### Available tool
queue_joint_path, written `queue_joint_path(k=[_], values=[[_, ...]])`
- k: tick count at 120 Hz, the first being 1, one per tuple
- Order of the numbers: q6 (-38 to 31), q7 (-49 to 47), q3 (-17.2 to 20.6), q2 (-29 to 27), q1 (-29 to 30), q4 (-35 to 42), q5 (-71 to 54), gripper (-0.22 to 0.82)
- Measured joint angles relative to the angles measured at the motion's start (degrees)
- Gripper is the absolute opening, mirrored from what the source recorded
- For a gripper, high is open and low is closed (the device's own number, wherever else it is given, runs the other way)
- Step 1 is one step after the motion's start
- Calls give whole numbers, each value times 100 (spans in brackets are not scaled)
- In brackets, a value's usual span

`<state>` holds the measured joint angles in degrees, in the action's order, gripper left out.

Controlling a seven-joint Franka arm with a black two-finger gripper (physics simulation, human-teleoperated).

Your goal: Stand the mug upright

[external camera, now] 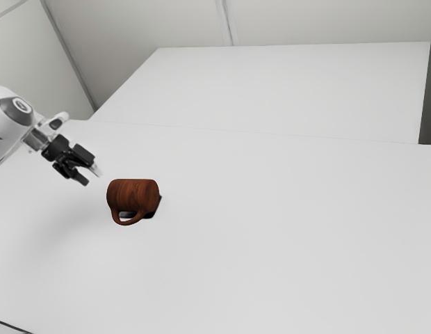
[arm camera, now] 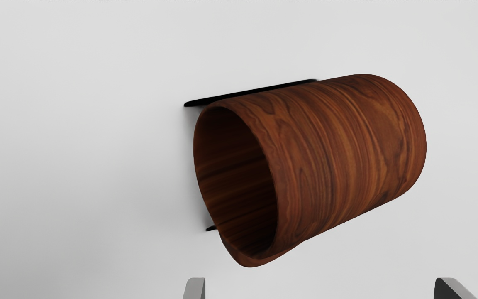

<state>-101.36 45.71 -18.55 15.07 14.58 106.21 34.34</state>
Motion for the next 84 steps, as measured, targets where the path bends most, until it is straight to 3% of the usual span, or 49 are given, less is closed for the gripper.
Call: queue_joint_path(k=[38,84], values=[[586,725,44,789,217,-400,1072,60],[1040,1190,73,1225,382,-518,1741,60]])
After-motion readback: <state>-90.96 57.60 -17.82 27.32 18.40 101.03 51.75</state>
